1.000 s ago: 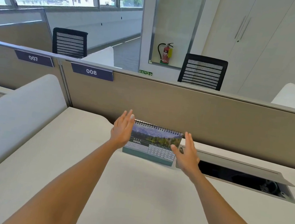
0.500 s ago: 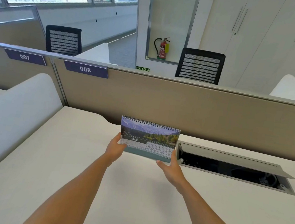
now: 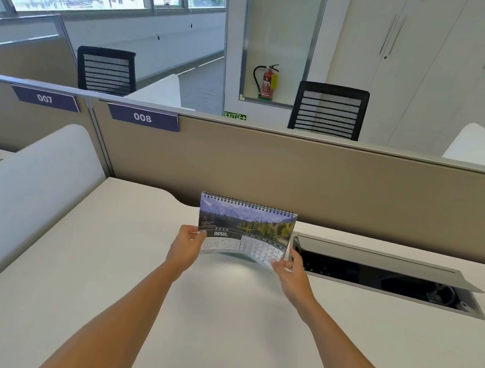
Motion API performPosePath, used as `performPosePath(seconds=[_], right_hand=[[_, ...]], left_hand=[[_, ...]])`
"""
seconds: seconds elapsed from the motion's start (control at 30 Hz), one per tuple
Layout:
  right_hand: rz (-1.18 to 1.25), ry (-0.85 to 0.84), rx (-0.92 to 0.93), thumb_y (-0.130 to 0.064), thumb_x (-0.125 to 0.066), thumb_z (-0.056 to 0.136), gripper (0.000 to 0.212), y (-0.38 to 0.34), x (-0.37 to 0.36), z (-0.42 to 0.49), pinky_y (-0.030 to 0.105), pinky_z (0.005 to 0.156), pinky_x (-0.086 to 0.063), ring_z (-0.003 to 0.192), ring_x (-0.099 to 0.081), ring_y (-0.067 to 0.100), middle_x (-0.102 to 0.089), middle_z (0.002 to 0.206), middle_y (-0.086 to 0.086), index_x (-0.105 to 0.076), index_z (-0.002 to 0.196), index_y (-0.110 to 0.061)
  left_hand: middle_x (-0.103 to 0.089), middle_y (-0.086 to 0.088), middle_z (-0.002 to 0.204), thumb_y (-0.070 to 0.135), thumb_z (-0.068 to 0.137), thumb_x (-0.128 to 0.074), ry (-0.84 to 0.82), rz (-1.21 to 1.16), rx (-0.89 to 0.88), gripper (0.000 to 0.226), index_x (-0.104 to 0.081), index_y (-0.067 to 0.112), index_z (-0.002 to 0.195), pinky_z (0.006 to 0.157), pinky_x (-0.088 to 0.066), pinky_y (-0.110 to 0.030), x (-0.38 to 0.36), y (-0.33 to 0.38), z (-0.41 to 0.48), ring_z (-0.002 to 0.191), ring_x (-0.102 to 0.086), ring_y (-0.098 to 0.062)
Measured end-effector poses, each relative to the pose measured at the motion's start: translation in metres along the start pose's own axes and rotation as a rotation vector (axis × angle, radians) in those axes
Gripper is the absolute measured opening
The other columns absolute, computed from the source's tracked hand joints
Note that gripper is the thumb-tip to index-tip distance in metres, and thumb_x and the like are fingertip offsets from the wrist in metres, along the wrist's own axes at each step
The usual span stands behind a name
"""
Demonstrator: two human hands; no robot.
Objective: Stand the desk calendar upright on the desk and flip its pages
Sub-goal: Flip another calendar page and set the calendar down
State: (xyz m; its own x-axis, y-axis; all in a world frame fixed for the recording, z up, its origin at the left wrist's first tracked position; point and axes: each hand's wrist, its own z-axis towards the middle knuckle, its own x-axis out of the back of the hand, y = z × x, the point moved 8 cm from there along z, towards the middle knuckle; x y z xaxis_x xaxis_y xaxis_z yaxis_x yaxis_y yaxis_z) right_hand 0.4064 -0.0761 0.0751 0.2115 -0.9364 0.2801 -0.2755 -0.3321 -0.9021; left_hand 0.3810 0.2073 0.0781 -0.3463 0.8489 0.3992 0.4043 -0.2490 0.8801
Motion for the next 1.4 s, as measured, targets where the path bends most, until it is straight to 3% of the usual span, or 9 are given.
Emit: performPosePath(seconds=[0.1,0.2,0.3,0.43,0.53,0.67,0.83,1.2,1.4], right_hand=[[0.103,-0.025,-0.039,-0.055,-0.036,0.099,0.053,-0.005,0.008,-0.002,0.033,0.083,-0.043,0.108,-0.058,0.021,-0.062,0.128,0.006,-0.054,0.134,-0.02],[0.24,-0.106,-0.036,-0.069,-0.015,0.093,0.081,-0.022,0.013,-0.007,0.032,0.075,-0.046,0.088,-0.065,0.017,-0.076,0.104,0.006,-0.075,0.107,-0.016],[0.391,-0.158,0.062,-0.071,-0.001,0.09,0.092,-0.056,0.019,-0.012,0.032,0.073,-0.042,0.081,-0.062,0.014,-0.077,0.102,0.0,-0.079,0.099,-0.023],[0.297,-0.114,0.237,-0.071,-0.001,0.09,0.076,-0.098,0.026,-0.015,0.045,0.107,-0.032,0.134,-0.039,0.013,-0.046,0.149,-0.013,-0.061,0.128,-0.042],[-0.034,-0.037,0.281,-0.066,-0.021,0.095,0.058,-0.108,0.022,-0.008,0.05,0.118,-0.013,0.146,-0.016,0.013,-0.021,0.16,-0.013,-0.033,0.147,-0.044],[-0.688,0.039,0.311,-0.061,-0.037,0.095,0.069,-0.099,0.017,0.005,0.058,0.117,-0.005,0.151,0.001,0.021,-0.001,0.164,-0.016,-0.01,0.154,-0.038],[-0.935,0.109,0.384,-0.059,-0.048,0.092,0.083,-0.091,0.018,0.016,0.061,0.116,-0.001,0.151,0.005,0.026,0.004,0.164,-0.014,-0.001,0.155,-0.032],[-1.089,0.097,0.422,-0.059,-0.054,0.089,0.1,-0.073,0.013,0.024,0.063,0.115,-0.002,0.151,0.008,0.032,0.023,0.161,-0.012,0.018,0.152,-0.03],[-1.137,0.17,0.507,-0.062,-0.049,0.089,0.099,-0.067,0.015,0.015,0.062,0.115,-0.001,0.15,0.013,0.033,0.022,0.162,-0.006,0.018,0.152,-0.026]], left_hand=[[-0.07,-0.011,0.104,0.052,0.096,-0.042,0.001,-0.083,0.007,0.041,-0.059,0.015,0.097,0.059,-0.045,-0.026,0.016,0.011,-0.004,0.081,-0.063,-0.018],[-0.076,-0.005,0.076,0.07,0.09,-0.029,-0.077,-0.253,0.066,0.071,-0.073,0.017,0.076,0.062,-0.051,-0.029,0.032,0.031,-0.012,0.069,-0.068,-0.019],[-0.078,-0.006,0.077,0.083,0.08,-0.007,-0.167,-0.418,-0.03,0.098,-0.079,0.017,0.073,0.068,-0.054,-0.036,0.044,0.064,-0.017,0.06,-0.066,-0.018],[-0.066,0.005,0.129,0.081,0.077,0.01,-0.309,-0.42,-0.147,0.103,-0.069,0.031,0.12,0.095,-0.041,-0.049,0.038,0.1,-0.024,0.113,-0.061,-0.021],[-0.044,0.012,0.151,0.074,0.086,0.002,-0.31,-0.356,-0.202,0.081,-0.047,0.04,0.14,0.113,-0.018,-0.055,0.025,0.116,-0.021,0.139,-0.034,-0.014],[-0.047,0.012,0.141,0.059,0.097,-0.031,-0.287,-0.13,-0.18,0.048,-0.045,0.036,0.136,0.102,-0.03,-0.027,0.006,0.111,-0.007,0.131,-0.039,-0.014],[-0.025,0.004,0.161,0.051,0.092,-0.052,-0.046,0.622,-0.383,0.066,-0.027,0.031,0.15,0.114,-0.021,-0.056,0.015,0.1,0.016,0.149,-0.012,-0.027],[-0.017,0.003,0.163,0.041,0.088,-0.064,-0.026,0.686,-0.5,0.077,-0.021,0.03,0.151,0.117,-0.012,-0.062,0.007,0.092,0.021,0.151,-0.006,-0.027],[-0.012,0.008,0.164,0.059,0.084,-0.059,0.0,0.625,-0.562,0.085,-0.012,0.039,0.151,0.116,0.001,-0.062,0.016,0.095,0.014,0.151,0.008,-0.024]])
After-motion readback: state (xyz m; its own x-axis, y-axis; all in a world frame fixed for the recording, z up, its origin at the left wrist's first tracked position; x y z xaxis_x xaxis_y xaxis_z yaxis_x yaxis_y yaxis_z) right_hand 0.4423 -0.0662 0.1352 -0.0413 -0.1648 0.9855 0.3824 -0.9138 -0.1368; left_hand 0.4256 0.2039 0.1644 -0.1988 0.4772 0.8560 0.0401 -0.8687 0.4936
